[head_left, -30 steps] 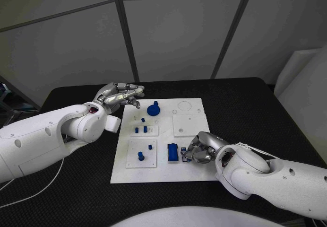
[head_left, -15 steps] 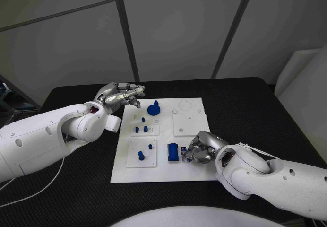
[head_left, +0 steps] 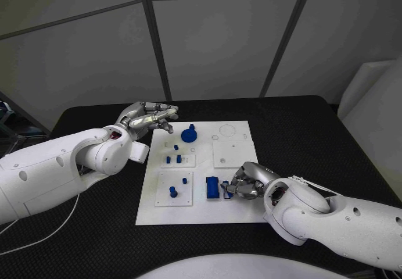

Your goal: Assemble the parts on the task board

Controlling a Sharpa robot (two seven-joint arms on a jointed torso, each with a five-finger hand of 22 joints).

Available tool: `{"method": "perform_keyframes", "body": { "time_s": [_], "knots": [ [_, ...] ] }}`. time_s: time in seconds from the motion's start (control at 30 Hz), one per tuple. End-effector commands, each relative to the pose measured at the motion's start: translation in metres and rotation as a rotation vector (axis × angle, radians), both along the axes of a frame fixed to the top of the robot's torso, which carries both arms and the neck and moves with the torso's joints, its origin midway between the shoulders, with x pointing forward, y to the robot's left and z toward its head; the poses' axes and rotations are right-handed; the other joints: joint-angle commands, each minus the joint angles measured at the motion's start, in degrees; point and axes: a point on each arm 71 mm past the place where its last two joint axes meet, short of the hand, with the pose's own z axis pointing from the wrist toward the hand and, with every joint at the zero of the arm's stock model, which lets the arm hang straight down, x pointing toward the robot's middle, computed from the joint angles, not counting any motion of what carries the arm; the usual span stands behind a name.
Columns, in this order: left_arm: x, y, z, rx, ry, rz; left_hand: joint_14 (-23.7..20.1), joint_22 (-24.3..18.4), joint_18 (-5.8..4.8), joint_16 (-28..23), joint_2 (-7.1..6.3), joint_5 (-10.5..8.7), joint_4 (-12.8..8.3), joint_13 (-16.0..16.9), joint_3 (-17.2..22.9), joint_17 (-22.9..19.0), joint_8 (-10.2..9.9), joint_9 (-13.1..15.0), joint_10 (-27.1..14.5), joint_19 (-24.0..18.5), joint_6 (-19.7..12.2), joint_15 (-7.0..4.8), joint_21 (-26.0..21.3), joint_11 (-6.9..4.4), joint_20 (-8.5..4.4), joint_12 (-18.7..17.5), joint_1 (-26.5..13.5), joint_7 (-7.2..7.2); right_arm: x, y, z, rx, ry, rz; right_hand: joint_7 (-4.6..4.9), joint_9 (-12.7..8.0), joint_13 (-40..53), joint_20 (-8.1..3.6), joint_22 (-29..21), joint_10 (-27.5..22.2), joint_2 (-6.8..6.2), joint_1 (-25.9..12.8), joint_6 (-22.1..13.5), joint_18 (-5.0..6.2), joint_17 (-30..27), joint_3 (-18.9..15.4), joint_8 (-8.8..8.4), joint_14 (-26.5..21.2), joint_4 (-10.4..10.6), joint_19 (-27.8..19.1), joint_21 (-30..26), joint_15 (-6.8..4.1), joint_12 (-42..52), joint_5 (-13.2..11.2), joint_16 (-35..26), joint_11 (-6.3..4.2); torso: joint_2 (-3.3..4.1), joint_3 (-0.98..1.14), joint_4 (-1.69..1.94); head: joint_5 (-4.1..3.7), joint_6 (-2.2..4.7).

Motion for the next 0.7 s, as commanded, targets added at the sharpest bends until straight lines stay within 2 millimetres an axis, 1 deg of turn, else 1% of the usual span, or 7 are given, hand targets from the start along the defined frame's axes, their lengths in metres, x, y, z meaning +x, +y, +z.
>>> {"method": "perform_keyframes", "body": {
  "time_s": [0.03,0.23,0.33,0.57,0.7],
  "knots": [
    [-0.0001,-0.0010,0.0004,-0.005,0.004,-0.013,-0.26,-0.06,-0.72,-0.19,0.53,0.38,0.05,0.08,-0.42,-0.06,0.36,-0.02,-0.50,0.45,-0.29,0.22,-0.02,0.07,0.12,0.25,-0.22,0.01,-0.0011,0.0048,0.0029,0.013,-0.022,0.023,-0.47,0.08,7.43,-0.34,4.42,2.56,0.00,-0.59,-0.02,-1.09,13.33,-0.41,0.38,5.79,-0.08,0.07,0.27,-0.43,0.34,-0.27,0.36,-0.31,-0.03,0.00,0.02,0.01,-0.05],
    [0.0000,-0.0011,0.0003,-0.005,0.004,-0.014,-0.26,-0.06,-0.72,-0.19,0.53,0.38,0.05,0.08,-0.42,-0.06,0.36,-0.02,-0.50,0.45,-0.29,0.22,-0.02,0.07,0.12,0.25,-0.22,0.01,-0.0007,0.0047,0.0036,0.012,-0.034,0.022,-0.50,0.34,7.46,-0.37,4.43,2.58,0.25,-0.94,-0.08,-1.09,13.36,-0.88,0.51,5.79,-0.05,0.06,0.26,-0.46,0.34,-0.60,0.37,-0.34,0.00,0.02,-0.03,-0.02,-0.05],
    [0.0001,-0.0012,0.0002,-0.005,0.004,-0.014,-0.26,-0.06,-0.72,-0.19,0.53,0.38,0.05,0.08,-0.42,-0.06,0.36,-0.02,-0.50,0.45,-0.29,0.22,-0.02,0.07,0.12,0.25,-0.22,0.01,-0.0009,0.0053,0.0039,0.012,-0.036,0.025,-0.50,0.65,7.52,-0.39,4.49,2.60,0.39,-1.63,-0.20,-1.10,13.37,-1.66,0.65,5.79,-0.02,0.10,0.30,-0.47,0.39,-1.11,0.38,-0.34,0.00,0.02,-0.03,-0.03,-0.09],
    [0.0002,-0.0011,0.0001,-0.005,0.005,-0.015,-0.26,-0.06,-0.72,-0.19,0.53,0.38,0.05,0.08,-0.42,-0.06,0.36,-0.02,-0.50,0.45,-0.29,0.22,-0.02,0.07,0.12,0.25,-0.22,0.01,-0.0020,0.0050,0.0052,0.012,-0.043,0.031,-0.53,1.02,7.61,-0.41,4.49,2.64,0.29,-2.35,-0.32,-1.10,13.42,-2.68,0.82,5.80,-0.01,0.08,0.27,-0.48,0.46,-1.60,0.40,-0.36,-0.01,0.03,0.00,-0.06,-0.18],
    [0.0002,-0.0008,0.0000,-0.004,0.006,-0.014,-0.26,-0.06,-0.72,-0.19,0.53,0.38,0.05,0.08,-0.42,-0.06,0.36,-0.02,-0.50,0.45,-0.29,0.22,-0.02,0.07,0.12,0.25,-0.22,0.01,-0.0014,-0.0003,0.0057,0.007,-0.055,0.026,-0.54,1.20,7.50,-0.42,4.42,2.57,0.05,-1.82,-0.56,-1.08,13.30,-3.03,0.83,5.78,-0.28,0.02,0.19,-0.49,0.26,-1.81,0.34,-0.38,-0.07,0.01,-0.05,-0.05,-0.12]
  ]
}}
